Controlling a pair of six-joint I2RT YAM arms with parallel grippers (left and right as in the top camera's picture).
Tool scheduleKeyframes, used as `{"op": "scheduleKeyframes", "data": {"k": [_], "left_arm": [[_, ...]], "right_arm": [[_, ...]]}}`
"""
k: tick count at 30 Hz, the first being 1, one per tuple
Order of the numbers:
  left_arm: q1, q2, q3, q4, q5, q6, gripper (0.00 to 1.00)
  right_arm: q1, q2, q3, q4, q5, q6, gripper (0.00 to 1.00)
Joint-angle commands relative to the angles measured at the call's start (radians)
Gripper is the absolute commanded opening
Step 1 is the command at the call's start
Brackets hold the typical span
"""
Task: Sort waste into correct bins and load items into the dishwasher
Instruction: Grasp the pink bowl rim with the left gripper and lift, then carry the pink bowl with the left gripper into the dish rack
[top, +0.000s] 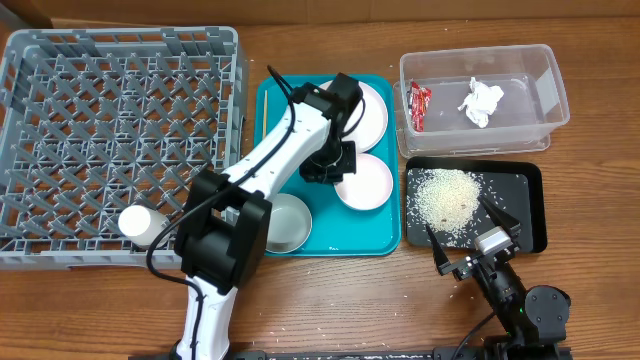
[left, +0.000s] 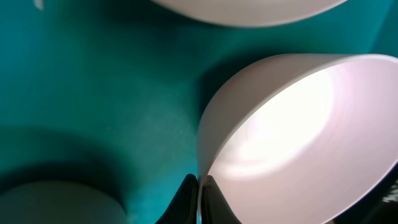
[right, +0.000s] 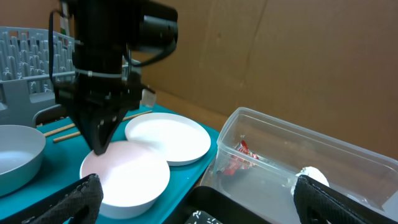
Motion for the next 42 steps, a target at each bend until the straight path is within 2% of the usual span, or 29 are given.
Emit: {"op": "scheduleKeyframes", "data": {"k": [1,8,17,18,19,20,22,24,25,27,30,35,36,39,40,42], "left_arm": [[0.034,-0.127,0.048,-0.016,0.002,0.025,0.04],[0.019,-0.109,0.011,-0.070,-0.133,0.024,0.04],[0.013,-0.019,-0.050,-0.041,-0.059,0.018,0.04],[0.013,-0.019,-0.050,-0.039,-0.059,0.018,0.23],[0.014,-0.021,-0.049,-0.037,-0.060,0.018,0.51],[0.014,-0.021,-0.049,-0.035,-0.060,0.018,0.63],[0.015,-0.021,-0.049,-0.031,-0.072,0.018,0.71],[0.015,-0.021,-0.050,-0.024,-0.101,0.018,0.72],[0.015,-0.021,-0.050,-0.022,-0.118,0.018,0.71],[0.015,-0.021,-0.050,-0.021,-0.144,0.018,0.59],[0.017,-0.021,-0.052,-0.019,-0.150,0.018,0.49],[0.018,-0.021,-0.132,0.042,-0.160,0.022,0.49],[0.019,-0.021,-0.157,0.064,-0.159,0.022,0.45],[0.033,-0.021,-0.204,0.114,-0.133,0.021,0.22],[0.040,-0.021,-0.205,0.117,-0.121,0.021,0.04],[0.054,-0.027,-0.192,0.109,-0.092,0.021,0.04]], "right_arm": [[0.005,-0.007,-0.010,0.002,-0.001,0.003,1.00],[0.005,-0.007,-0.010,0.002,-0.001,0.003,1.00],[0.005,-0.007,-0.010,0.002,-0.001,0.003,1.00],[0.005,-0.007,-0.010,0.002,-0.001,0.003,1.00],[0.005,-0.007,-0.010,0.002,-0.001,0.003,1.00],[0.005,-0.007,-0.010,0.002,-0.001,0.003,1.00],[0.005,-0.007,-0.010,0.002,-0.001,0.003,1.00],[0.005,-0.007,-0.010,0.002,-0.001,0.003,1.00],[0.005,-0.007,-0.010,0.002,-0.001,0.003,1.00],[0.005,-0.007,-0.010,0.002,-0.001,0.003,1.00],[0.005,-0.007,-0.010,0.002,-0.001,0.003,1.00],[0.005,-0.007,-0.010,0.002,-0.001,0.003,1.00],[0.005,-0.007,-0.010,0.002,-0.001,0.003,1.00],[0.005,-0.007,-0.010,0.002,-0.001,0.003,1.00],[0.005,-0.007,-0.010,0.002,-0.001,0.003,1.00],[0.005,-0.007,-0.010,0.002,-0.001,0.003,1.00]]}}
